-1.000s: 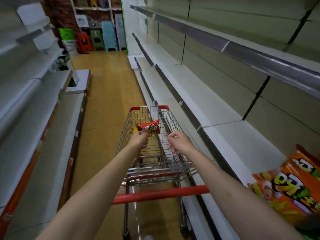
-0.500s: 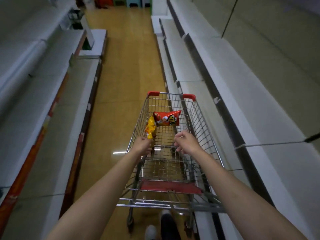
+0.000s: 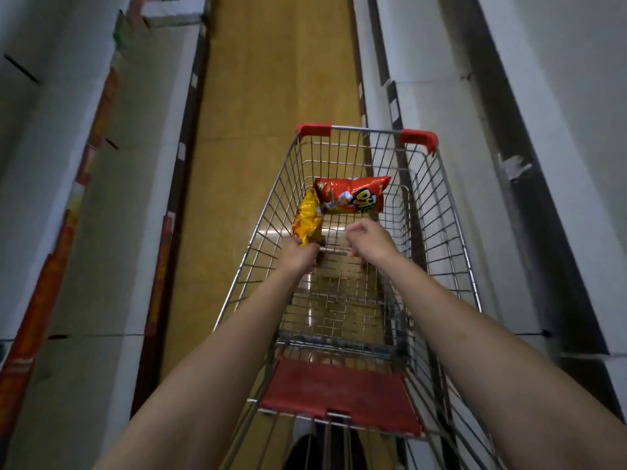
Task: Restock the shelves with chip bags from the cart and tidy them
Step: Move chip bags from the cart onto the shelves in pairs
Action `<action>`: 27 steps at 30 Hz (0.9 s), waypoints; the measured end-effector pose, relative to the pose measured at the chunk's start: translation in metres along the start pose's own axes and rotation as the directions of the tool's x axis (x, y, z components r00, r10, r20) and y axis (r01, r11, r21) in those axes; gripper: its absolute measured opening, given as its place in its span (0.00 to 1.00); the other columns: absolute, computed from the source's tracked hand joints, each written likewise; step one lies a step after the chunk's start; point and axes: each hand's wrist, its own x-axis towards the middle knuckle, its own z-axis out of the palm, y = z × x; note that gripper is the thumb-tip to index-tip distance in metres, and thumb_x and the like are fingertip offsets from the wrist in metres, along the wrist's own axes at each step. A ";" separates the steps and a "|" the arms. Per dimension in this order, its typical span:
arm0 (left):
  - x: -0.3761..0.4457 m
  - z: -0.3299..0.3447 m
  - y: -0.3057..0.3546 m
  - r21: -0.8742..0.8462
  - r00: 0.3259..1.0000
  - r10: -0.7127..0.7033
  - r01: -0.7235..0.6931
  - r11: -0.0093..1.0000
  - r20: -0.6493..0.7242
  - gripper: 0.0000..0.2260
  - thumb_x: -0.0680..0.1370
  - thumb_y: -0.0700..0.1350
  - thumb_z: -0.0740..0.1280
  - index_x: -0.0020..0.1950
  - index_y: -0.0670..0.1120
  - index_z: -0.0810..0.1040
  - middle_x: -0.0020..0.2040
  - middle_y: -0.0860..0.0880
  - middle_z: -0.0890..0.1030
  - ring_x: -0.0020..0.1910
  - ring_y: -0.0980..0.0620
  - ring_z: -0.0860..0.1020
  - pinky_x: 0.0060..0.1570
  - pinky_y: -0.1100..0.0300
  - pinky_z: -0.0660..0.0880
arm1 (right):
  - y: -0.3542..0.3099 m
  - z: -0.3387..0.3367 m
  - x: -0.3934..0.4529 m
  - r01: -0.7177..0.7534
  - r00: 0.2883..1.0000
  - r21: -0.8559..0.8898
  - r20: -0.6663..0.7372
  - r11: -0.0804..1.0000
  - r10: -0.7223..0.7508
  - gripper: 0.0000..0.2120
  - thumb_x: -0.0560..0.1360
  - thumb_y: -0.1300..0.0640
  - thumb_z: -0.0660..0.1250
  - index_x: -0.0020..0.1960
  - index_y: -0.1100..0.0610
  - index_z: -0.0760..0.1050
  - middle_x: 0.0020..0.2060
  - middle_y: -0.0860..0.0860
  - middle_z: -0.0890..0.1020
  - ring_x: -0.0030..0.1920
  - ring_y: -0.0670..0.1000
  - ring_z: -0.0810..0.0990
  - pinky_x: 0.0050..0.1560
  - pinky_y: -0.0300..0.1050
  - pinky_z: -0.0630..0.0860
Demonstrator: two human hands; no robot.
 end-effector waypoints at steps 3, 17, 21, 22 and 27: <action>0.034 0.020 -0.003 0.080 0.997 -0.019 0.025 0.996 -0.072 0.13 0.79 0.43 0.64 0.62 0.41 0.69 0.52 0.45 0.76 0.49 0.47 0.76 0.51 0.52 0.76 | 0.016 -0.002 0.040 0.013 1.000 -0.084 0.016 0.996 -0.011 0.08 0.81 0.55 0.60 0.57 0.56 0.73 0.49 0.54 0.81 0.45 0.52 0.79 0.50 0.53 0.78; 0.167 0.052 -0.015 0.504 0.989 -0.029 0.099 0.858 -0.145 0.37 0.76 0.51 0.69 0.77 0.41 0.51 0.73 0.38 0.62 0.71 0.38 0.65 0.67 0.44 0.67 | 0.047 -0.022 0.213 0.184 0.944 -0.627 -0.101 0.757 -0.313 0.37 0.73 0.65 0.70 0.77 0.55 0.56 0.78 0.52 0.51 0.77 0.56 0.54 0.72 0.56 0.60; 0.178 0.059 -0.029 0.539 0.981 -0.020 0.122 0.833 -0.192 0.41 0.73 0.51 0.72 0.76 0.42 0.51 0.71 0.38 0.67 0.69 0.37 0.68 0.66 0.43 0.69 | 0.062 -0.017 0.223 0.019 0.940 -0.724 -0.221 0.690 -0.258 0.37 0.74 0.58 0.71 0.77 0.57 0.55 0.73 0.59 0.62 0.74 0.60 0.57 0.72 0.53 0.57; 0.179 0.060 -0.032 0.537 0.982 -0.030 0.128 0.834 -0.187 0.42 0.73 0.50 0.73 0.77 0.42 0.50 0.71 0.38 0.67 0.69 0.37 0.68 0.66 0.42 0.69 | 0.065 -0.014 0.222 -0.008 0.938 -0.758 -0.232 0.652 -0.259 0.35 0.74 0.56 0.71 0.75 0.58 0.57 0.71 0.60 0.66 0.72 0.60 0.59 0.71 0.53 0.58; 0.165 0.046 -0.032 0.370 0.983 -0.087 0.141 0.918 -0.161 0.36 0.73 0.40 0.72 0.75 0.42 0.54 0.69 0.40 0.67 0.69 0.38 0.67 0.67 0.43 0.68 | 0.072 -0.006 0.205 -0.004 0.919 -0.889 -0.184 0.458 -0.349 0.27 0.74 0.51 0.70 0.68 0.59 0.68 0.63 0.58 0.74 0.66 0.58 0.65 0.64 0.52 0.61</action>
